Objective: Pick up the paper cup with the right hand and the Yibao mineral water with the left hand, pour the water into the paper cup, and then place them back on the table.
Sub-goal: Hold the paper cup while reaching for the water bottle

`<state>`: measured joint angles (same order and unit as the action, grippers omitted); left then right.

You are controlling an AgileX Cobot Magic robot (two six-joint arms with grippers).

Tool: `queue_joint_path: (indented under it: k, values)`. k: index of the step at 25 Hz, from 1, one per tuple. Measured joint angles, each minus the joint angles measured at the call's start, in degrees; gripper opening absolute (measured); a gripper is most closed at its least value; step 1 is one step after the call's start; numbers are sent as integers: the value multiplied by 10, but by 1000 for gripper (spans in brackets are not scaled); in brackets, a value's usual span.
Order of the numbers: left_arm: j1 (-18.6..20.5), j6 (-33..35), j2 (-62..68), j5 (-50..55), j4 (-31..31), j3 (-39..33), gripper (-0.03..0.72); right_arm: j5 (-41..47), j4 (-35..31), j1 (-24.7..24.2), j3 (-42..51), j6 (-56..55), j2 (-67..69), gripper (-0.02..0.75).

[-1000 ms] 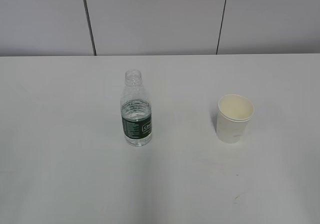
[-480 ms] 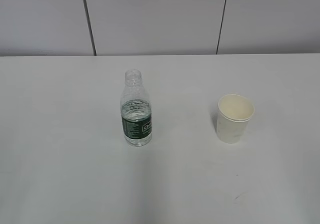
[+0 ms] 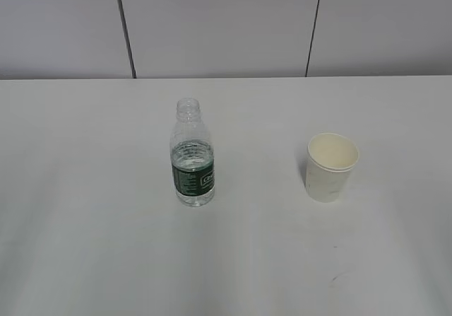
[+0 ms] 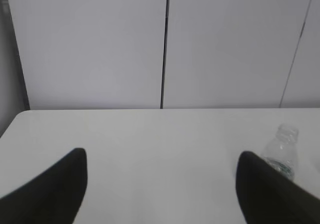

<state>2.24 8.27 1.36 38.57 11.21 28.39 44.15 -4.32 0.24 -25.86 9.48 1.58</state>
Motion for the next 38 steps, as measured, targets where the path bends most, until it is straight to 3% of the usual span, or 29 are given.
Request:
queue_joint_path:
  k: [5,10,13,19,23,30,35,38]
  values:
    - [0,9,96,-197,4,-73,561,-204,-11,0,72,3,111,585]
    - [-8,19,263,-365,2,-88,561,-397,-12,0,98,3,278,586]
    - [-45,20,385,-486,-18,-89,559,-521,-7,0,98,4,392,585]
    - [-171,15,603,-674,-23,-89,526,-734,40,0,79,-2,621,585]
    - [-230,11,708,-745,-15,-88,521,-780,55,0,74,-10,692,585]
    - [-249,-44,856,-819,-35,-87,522,-796,136,0,86,-12,738,585]
    - [-249,-58,921,-854,-164,-86,522,-805,157,0,106,-27,784,585]
    - [-249,-58,964,-892,-226,-85,522,-860,190,0,128,-36,821,585]
